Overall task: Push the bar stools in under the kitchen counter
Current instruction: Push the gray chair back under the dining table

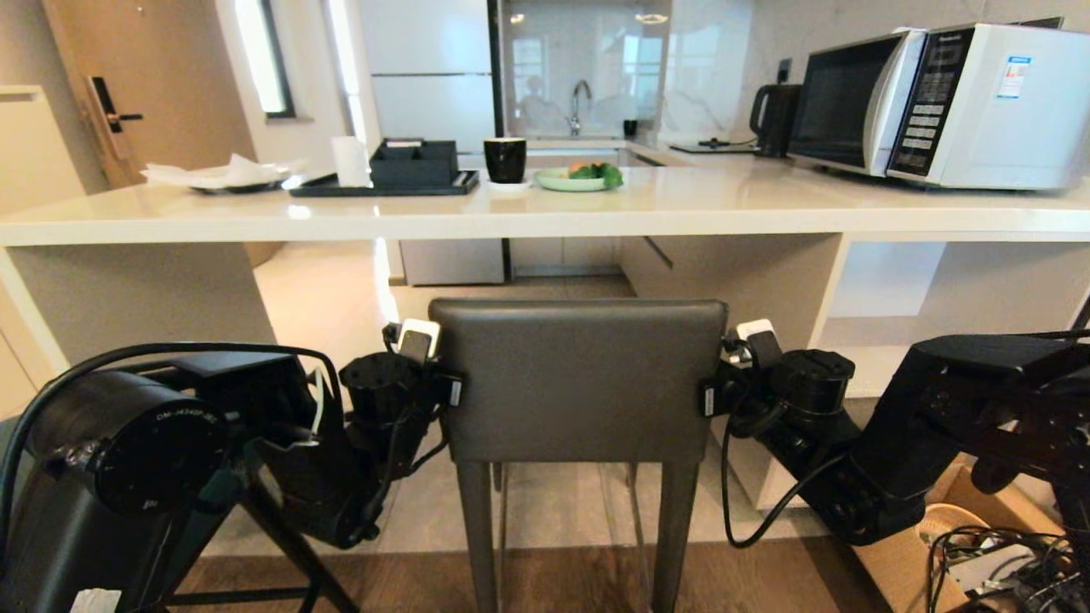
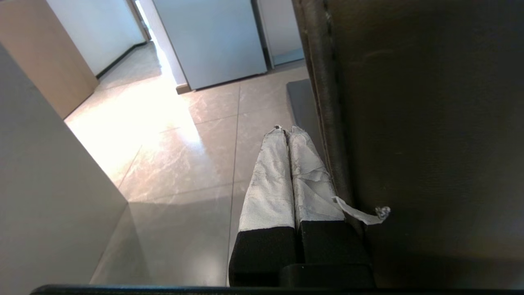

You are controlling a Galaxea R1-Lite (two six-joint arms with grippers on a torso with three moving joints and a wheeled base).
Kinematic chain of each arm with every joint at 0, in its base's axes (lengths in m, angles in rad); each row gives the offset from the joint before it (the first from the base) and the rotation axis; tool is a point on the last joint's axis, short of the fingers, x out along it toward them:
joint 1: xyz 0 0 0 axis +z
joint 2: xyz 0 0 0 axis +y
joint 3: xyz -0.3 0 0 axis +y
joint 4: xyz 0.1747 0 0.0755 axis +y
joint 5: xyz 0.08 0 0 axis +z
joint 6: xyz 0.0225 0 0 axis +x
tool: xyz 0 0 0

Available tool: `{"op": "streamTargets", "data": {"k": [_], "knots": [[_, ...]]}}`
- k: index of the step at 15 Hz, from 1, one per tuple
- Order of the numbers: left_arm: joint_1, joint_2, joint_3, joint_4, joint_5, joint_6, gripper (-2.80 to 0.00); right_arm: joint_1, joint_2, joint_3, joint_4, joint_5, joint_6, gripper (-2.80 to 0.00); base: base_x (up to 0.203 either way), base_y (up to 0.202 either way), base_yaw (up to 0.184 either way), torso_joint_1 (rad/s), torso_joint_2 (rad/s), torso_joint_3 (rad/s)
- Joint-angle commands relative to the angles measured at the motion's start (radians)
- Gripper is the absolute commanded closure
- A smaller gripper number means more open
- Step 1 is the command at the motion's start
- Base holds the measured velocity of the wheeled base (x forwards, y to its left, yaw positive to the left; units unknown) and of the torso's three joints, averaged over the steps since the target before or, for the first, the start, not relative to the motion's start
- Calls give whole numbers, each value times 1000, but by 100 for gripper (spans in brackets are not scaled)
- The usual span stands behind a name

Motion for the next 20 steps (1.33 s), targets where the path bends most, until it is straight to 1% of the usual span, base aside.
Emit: {"op": "streamTargets", "data": {"k": [1,6,10,12,14,17,20], "knots": [[-2,4,-11,-4,2,1,0,0,-5,1,-9,-3,-1,0,186,0,5,-2,3,2],[-7,14,-45,15,2,1,0,0,0,-3,-7,-3,-1,0,189,0,2,1,1,3],[-53,34,-63,18,4,1,0,-16,0,-2,-7,-3,-1,0,188,0,2,1,1,3],[-55,53,-86,11,13,1,0,-20,-4,0,-7,-3,-1,0,187,0,0,0,0,-1],[-55,46,-80,7,13,1,0,-19,-7,2,-7,-3,-1,0,166,0,-2,0,4,1],[-61,41,-57,-10,15,-5,0,-18,-9,10,-9,-4,-1,0,18,0,0,6,2,1],[-112,50,-60,-14,19,-19,0,-40,-12,32,-10,-6,-2,0,0,0,0,0,0,0]]}}
